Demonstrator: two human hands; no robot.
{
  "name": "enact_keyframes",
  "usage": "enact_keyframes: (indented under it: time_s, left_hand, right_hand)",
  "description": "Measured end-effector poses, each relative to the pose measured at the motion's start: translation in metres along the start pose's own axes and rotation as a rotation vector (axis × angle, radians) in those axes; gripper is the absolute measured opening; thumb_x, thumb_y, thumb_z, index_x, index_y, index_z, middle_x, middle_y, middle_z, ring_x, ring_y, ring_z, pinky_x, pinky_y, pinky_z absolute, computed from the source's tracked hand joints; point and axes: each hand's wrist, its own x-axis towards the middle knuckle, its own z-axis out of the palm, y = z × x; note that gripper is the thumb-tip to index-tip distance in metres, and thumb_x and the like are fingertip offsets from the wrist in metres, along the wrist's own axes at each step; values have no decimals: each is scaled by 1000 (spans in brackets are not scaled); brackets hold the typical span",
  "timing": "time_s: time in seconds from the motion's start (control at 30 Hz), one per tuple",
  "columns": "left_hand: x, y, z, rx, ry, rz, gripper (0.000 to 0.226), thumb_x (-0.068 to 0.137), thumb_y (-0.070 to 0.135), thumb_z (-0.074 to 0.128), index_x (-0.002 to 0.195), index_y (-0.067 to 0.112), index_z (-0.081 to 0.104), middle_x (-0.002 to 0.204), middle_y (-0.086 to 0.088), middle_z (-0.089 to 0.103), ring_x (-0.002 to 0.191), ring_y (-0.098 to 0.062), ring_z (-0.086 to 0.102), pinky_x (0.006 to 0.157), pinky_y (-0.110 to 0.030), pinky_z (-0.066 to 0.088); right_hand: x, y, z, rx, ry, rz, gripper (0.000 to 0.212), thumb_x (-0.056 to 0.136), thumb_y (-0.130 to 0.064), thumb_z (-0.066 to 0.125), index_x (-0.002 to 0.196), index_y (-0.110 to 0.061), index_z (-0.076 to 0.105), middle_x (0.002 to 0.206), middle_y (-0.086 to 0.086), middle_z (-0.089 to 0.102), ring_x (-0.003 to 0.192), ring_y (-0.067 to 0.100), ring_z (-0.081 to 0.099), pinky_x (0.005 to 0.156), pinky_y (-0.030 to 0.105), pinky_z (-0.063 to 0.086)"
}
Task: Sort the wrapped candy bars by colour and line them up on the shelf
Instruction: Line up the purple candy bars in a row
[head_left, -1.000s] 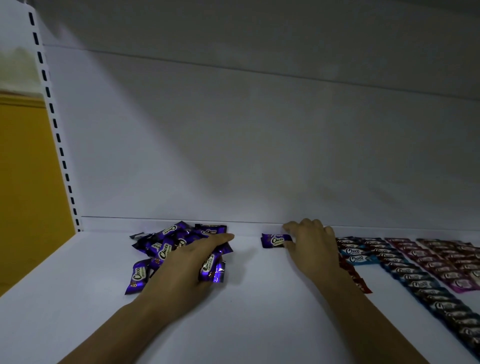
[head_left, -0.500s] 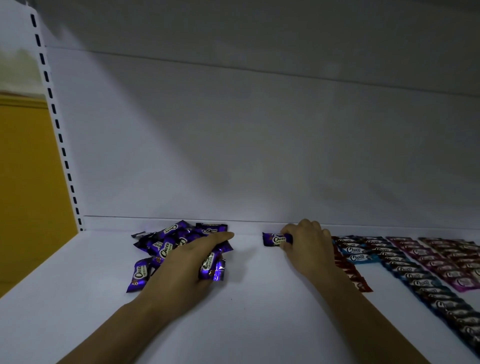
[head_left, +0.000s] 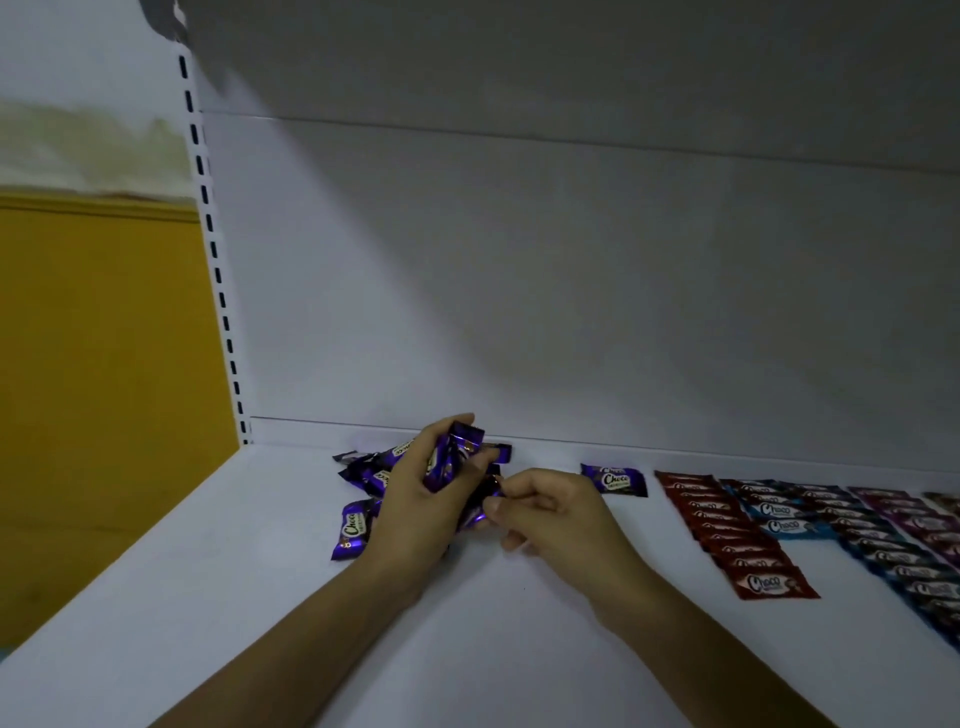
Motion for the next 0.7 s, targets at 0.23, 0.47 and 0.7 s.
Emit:
enact_keyframes:
  time_s: [0.23,0.47,0.7]
  left_hand:
    - [1,-6,0,127,60,2,30,89,12,65,106,36,62,101,5,69,75,-7,69,58,-21,54]
    - [1,0,-1,4,-16,-150,14,92,23,60,106,23,62,57,-1,65,38,-9,50,35,-17,34]
    - [-1,3,-2,-98,-97,-283,19,91,26,61,108,17,64,88,-12,74,48,-14,53,37,-20,35]
  right_hand:
    - [5,-2,-12,109,198,54,9,86,-6,61,81,-9,67,65,-2,69,53,4,62,47,10,42]
    - [7,-3,-27,214,270,57,6,90,-9,60,87,-10,66,72,-3,72,54,5,63,50,14,47]
    - [5,-4,-26,184,237,10,10,91,-9,58,89,-9,68,57,-1,62,46,10,51,47,18,44]
